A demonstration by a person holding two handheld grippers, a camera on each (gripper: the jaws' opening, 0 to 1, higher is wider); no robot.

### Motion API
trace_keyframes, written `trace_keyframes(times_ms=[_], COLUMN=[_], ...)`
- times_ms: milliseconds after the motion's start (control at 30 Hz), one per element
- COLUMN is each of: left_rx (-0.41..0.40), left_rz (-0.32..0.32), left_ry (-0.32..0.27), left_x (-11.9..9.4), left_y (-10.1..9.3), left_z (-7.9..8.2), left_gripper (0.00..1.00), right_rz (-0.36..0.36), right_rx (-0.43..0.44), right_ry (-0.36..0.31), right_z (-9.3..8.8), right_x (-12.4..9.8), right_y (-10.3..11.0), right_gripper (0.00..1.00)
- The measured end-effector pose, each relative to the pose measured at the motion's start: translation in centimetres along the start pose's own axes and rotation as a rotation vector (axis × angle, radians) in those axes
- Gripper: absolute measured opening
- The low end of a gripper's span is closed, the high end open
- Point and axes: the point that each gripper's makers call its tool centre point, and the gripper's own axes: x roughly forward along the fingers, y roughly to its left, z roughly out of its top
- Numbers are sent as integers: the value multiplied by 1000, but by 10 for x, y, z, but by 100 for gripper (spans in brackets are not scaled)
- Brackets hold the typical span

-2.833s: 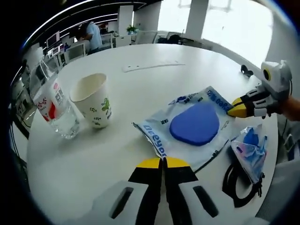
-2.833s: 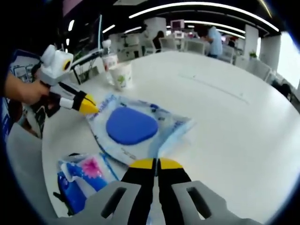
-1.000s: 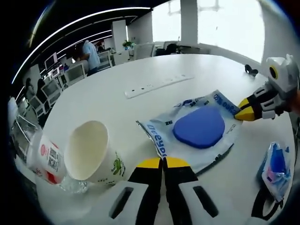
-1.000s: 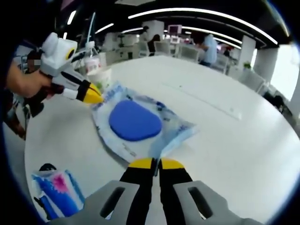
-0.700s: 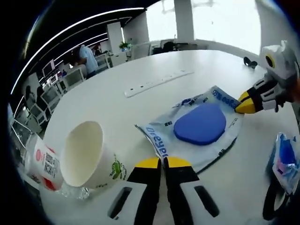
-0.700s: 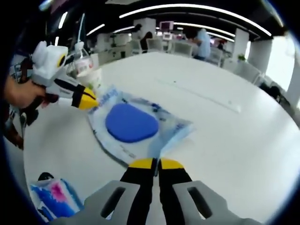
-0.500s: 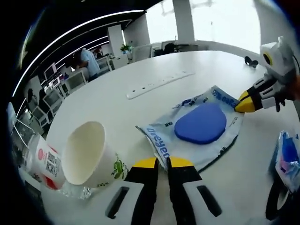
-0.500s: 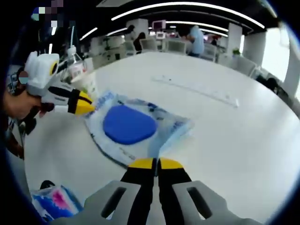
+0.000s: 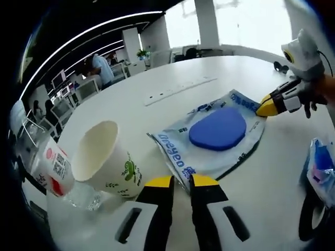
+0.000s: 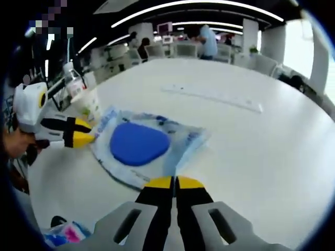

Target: Arrange the tabletop items into an orderly group along one side of the table until the central work area is clear of visible clutter.

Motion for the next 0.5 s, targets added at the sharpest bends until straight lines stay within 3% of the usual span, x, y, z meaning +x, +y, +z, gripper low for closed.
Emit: trace_keyframes(times_ms=[500], left_rx=[17], left_rz=[62], left_ry=[0], left_x=[5], left_y=[13], left_z=[2], left_gripper=[8], right_rz=[17], right_rx=[-35], right_ry=[-8], right_z=[6], right_x=[8], right_y=[6], right_gripper=[0])
